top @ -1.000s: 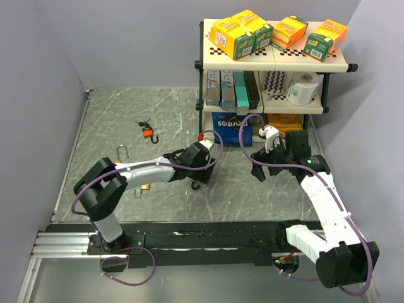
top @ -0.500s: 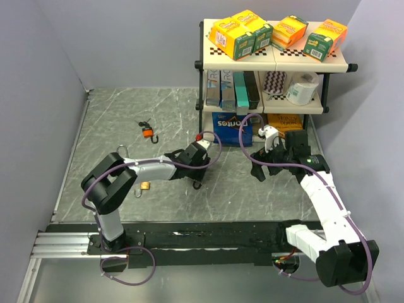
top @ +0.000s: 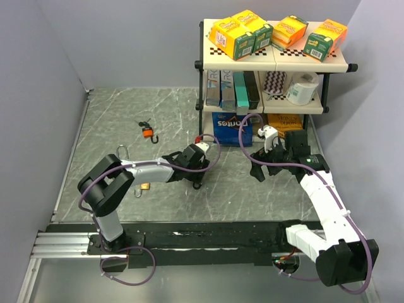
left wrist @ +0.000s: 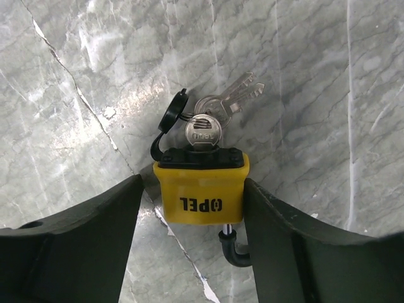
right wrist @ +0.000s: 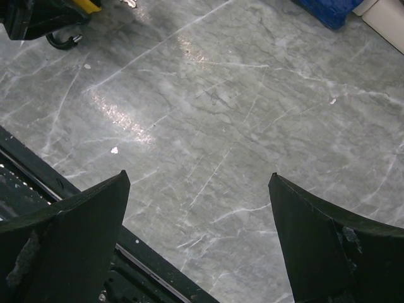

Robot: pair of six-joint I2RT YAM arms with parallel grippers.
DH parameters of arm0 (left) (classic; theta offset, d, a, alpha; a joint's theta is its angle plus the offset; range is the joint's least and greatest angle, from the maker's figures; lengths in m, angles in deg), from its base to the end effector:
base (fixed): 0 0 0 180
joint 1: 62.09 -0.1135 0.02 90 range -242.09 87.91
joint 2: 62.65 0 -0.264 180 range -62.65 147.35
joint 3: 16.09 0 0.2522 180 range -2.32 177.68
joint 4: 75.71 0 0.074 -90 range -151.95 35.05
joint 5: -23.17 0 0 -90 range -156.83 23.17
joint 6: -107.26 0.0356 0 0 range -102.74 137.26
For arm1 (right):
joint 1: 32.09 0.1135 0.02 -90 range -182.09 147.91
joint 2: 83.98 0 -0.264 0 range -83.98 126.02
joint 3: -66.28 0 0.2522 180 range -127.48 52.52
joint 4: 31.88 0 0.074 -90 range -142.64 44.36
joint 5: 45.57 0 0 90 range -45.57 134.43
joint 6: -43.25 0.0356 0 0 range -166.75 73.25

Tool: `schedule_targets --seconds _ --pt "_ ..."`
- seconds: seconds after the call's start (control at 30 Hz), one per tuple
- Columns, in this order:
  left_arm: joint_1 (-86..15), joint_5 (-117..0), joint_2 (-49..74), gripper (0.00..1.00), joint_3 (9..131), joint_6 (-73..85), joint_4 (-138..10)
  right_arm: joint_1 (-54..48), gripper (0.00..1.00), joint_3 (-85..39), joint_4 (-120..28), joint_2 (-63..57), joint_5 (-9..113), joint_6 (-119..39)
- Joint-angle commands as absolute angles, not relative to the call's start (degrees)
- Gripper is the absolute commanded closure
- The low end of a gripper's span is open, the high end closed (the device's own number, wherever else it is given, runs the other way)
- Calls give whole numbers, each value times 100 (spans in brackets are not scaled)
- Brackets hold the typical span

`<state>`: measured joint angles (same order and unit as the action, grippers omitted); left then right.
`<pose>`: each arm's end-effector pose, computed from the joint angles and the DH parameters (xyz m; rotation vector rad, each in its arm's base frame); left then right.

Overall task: Lock with the key
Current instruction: Pick up the lock from the center of the board.

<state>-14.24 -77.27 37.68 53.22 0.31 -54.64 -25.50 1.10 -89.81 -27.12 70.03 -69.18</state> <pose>0.2400 -0.2555 0.1572 0.5848 2.4077 -0.2647 0.1909 0.0375 0.2902 -0.7812 2.2324 0.4109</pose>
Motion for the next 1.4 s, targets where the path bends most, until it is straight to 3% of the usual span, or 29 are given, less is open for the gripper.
schedule_targets --seconds 0.0,0.2,0.23,0.4,0.53,0.9,1.1,1.23,1.37 --pt "-1410 -7781 3649 33 5208 144 -5527 -2576 0 -39 -8880 -2729 7159 -7030" --pt "-1419 -7704 3413 42 5322 284 -5219 -2576 0 -30 -8582 -2773 6948 -6855" --pt "-1419 -7485 3229 50 5348 415 -5132 -2576 0 -13 -8537 -2825 6948 -6881" --pt "-1446 -6658 2666 74 5533 794 -4720 -2576 0 119 -8265 -3019 7114 -6872" --pt "-1559 -5981 2122 86 5726 1110 -4218 -2567 0 189 -8186 -3448 7492 -7223" --pt "-2035 -1598 1337 80 6728 2472 -1935 -2436 0 172 -8274 -4461 9539 -8577" --pt "-2035 -883 1391 82 6931 2509 -1493 -1498 0 -39 -7897 -4373 9402 -8647" --pt "-2035 -637 1486 82 7027 2464 -1389 56 0 -22 -7694 -4373 8786 -8867" --pt "-2035 -584 1794 82 7378 2928 -844 841 1 -4 -7351 -4224 8451 -8981"
